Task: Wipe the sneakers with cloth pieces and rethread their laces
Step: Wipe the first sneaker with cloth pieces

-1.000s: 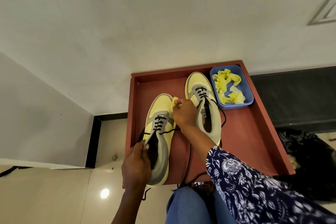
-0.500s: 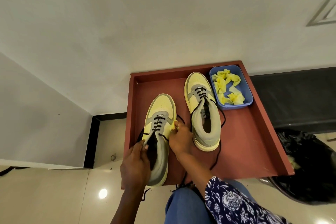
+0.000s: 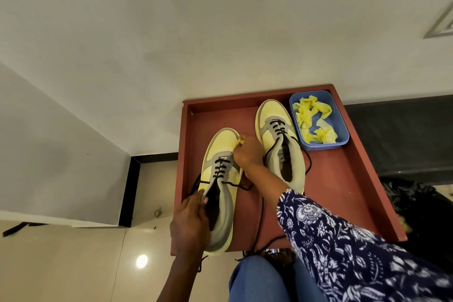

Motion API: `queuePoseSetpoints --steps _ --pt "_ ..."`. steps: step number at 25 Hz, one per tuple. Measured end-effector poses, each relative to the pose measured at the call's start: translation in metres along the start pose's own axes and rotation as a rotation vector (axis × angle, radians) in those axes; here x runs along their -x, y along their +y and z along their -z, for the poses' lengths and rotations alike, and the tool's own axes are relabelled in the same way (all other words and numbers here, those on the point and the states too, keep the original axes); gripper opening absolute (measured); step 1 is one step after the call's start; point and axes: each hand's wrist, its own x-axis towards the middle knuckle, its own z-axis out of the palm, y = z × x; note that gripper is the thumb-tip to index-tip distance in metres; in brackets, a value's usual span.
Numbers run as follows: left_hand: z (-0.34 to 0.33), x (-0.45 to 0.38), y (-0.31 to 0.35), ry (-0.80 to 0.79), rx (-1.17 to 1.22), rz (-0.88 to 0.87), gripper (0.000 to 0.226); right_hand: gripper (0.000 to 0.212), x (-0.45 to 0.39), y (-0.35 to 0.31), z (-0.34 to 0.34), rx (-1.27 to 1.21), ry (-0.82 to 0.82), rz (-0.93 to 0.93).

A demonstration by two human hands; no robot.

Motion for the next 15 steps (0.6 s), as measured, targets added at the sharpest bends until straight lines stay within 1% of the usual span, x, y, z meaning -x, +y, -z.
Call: queuePoseSetpoints --steps 3,7,9,13,15 --pt "0.000 -0.001 0.001 -0.005 0.001 0.016 0.029 0.043 -0.004 0.000 -0.001 0.127 -0.079 0.089" --pt "0.002 -0.001 0.007 -0.008 0.040 0.073 0.030 0.042 0.003 0.008 0.002 0.137 -0.131 0.155" --pt "0.003 -0.001 0.010 -0.017 0.068 0.097 0.030 0.040 0.004 0.008 0.010 0.188 -0.154 0.184" --pt "0.003 0.001 0.026 -0.039 0.094 0.118 0.028 0.033 0.005 0.006 0.025 0.250 -0.175 0.217" --pt "0.001 0.004 0.038 -0.021 0.115 0.150 0.027 0.037 0.009 0.006 0.030 0.250 -0.155 0.234"
